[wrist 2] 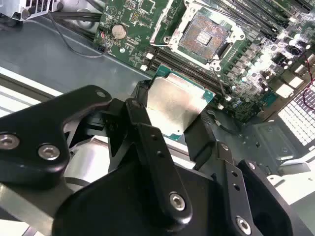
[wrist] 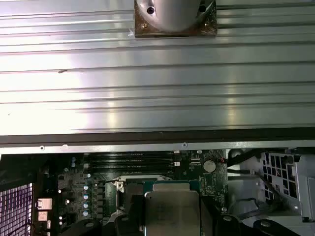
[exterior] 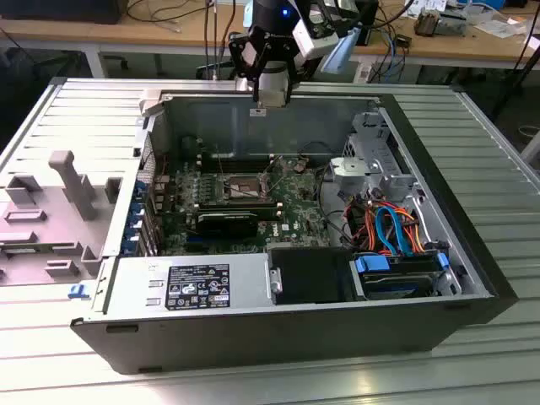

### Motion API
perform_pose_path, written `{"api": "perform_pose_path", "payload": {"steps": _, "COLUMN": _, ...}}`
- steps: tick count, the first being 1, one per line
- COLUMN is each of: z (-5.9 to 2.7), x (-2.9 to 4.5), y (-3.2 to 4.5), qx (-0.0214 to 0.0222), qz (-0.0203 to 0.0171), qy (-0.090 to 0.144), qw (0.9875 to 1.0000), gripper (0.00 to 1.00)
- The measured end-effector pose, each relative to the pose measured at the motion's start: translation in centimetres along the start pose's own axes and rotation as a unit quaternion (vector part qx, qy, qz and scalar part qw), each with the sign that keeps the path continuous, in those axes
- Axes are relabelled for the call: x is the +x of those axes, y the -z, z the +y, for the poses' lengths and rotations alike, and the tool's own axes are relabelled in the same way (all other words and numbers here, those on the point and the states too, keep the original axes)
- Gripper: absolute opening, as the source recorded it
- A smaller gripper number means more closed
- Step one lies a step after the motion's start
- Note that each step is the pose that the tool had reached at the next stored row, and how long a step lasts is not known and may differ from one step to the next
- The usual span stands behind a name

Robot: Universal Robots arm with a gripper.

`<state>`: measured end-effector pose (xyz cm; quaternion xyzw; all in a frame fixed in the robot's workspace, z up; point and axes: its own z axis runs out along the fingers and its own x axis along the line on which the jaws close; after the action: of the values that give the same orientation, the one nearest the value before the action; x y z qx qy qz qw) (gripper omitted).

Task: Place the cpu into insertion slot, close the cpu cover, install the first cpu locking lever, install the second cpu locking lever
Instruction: 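Place the cpu into insertion slot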

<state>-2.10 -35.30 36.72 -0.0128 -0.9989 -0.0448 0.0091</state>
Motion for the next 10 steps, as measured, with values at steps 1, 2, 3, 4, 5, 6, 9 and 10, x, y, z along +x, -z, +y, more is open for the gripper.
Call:
{"api": "perform_pose_path", "payload": {"steps": 1, "z": 0.0, "x": 0.0, "y": 0.0, "qx": 0.0, "qz": 0.0, "qy": 0.0, "qw": 1.0, "gripper": 0.54}}
{"api": "perform_pose_path", "payload": {"steps": 2, "z": 0.0, "x": 0.0, "y": 0.0, "qx": 0.0, "qz": 0.0, "qy": 0.0, "qw": 1.0, "gripper": 0.54}}
{"api": "perform_pose_path", "payload": {"steps": 3, "z": -0.03, "x": 0.0, "y": 0.0, "qx": 0.0, "qz": 0.0, "qy": 0.0, "qw": 1.0, "gripper": 0.54}}
{"api": "perform_pose_path", "payload": {"steps": 4, "z": -0.06, "x": 0.0, "y": 0.0, "qx": 0.0, "qz": 0.0, "qy": 0.0, "qw": 1.0, "gripper": 0.54}}
{"api": "perform_pose_path", "payload": {"steps": 5, "z": -0.08, "x": 0.0, "y": -0.01, "qx": -0.0001, "qz": 0.0, "qy": 0.0, "qw": 1.0, "gripper": 0.54}}
{"api": "perform_pose_path", "payload": {"steps": 6, "z": -0.09, "x": 0.0, "y": -0.01, "qx": 0.0, "qz": 0.0, "qy": 0.0, "qw": 1.0, "gripper": 0.54}}
{"api": "perform_pose_path", "payload": {"steps": 9, "z": -0.14, "x": -0.01, "y": -0.03, "qx": 0.0, "qz": 0.0, "qy": 0.0, "qw": 1.0, "gripper": 0.54}}
{"api": "perform_pose_path", "payload": {"steps": 10, "z": -0.15, "x": -0.01, "y": -0.04, "qx": 0.0, "qz": 0.0, "qy": 0.0, "qw": 1.0, "gripper": 0.54}}
